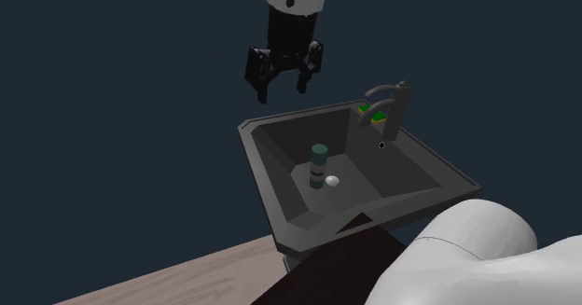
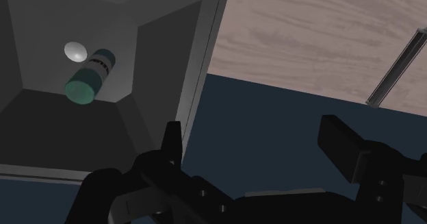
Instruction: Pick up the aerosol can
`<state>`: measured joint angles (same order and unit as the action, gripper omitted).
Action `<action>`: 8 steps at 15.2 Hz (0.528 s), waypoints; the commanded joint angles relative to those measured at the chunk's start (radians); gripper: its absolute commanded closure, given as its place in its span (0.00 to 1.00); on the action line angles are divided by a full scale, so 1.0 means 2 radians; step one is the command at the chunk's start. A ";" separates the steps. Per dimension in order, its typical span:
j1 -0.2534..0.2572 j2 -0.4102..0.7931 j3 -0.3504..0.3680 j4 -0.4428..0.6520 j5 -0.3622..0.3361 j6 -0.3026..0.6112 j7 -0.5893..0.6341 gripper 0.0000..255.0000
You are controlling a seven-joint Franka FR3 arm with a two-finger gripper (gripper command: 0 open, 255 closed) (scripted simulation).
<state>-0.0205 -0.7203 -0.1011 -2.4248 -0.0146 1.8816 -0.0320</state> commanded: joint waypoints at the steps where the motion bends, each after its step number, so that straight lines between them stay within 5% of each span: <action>1: -0.003 0.024 -0.013 -0.006 -0.005 0.027 -0.014 0.00; 8: -0.015 0.113 -0.063 -0.018 -0.017 0.114 -0.068 0.00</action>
<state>-0.0485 -0.5339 -0.2113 -2.4616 -0.0475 2.0733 -0.1489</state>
